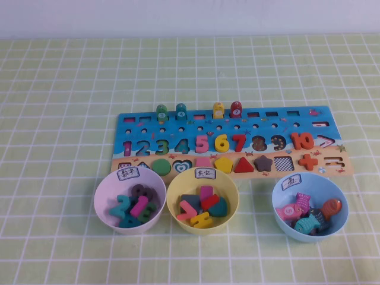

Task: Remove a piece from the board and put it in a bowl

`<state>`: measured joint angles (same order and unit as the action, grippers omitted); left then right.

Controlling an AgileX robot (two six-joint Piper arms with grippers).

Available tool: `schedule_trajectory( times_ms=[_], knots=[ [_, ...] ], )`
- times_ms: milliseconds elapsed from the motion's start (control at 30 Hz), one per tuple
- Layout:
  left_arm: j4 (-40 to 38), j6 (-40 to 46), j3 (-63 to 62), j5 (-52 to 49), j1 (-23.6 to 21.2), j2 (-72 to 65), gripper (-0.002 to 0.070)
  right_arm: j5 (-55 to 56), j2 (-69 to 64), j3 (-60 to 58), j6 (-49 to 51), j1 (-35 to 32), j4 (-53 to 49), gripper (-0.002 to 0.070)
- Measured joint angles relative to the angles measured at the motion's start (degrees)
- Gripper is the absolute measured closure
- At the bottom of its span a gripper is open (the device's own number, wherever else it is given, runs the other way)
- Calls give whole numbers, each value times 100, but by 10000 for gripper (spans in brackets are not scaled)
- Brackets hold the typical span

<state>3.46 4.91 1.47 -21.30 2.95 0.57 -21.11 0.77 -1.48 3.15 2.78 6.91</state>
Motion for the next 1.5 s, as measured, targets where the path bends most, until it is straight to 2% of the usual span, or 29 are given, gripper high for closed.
schedule_trajectory(
  times_ms=[167,333,500,667,867,1067,1267,1500],
  knots=[
    [0,0,0,0,0,0,678,0,0,0,0,0,0,694],
    [-419,-23,0,72,0,0,678,0,0,0,0,0,0,694],
    [-1028,-23,0,488,0,0,678,0,0,0,0,0,0,694],
    [-1224,-38,0,937,0,0,678,0,0,0,0,0,0,694],
    [-1919,-634,0,1992,0,0,678,0,0,0,0,0,0,694],
    [-2069,-770,0,2752,0,0,678,0,0,0,0,0,0,694],
    [-2115,-917,0,2798,0,0,678,0,0,0,0,0,0,694],
    [-2149,-1905,0,2981,0,0,678,0,0,0,0,0,0,694]
  ],
)
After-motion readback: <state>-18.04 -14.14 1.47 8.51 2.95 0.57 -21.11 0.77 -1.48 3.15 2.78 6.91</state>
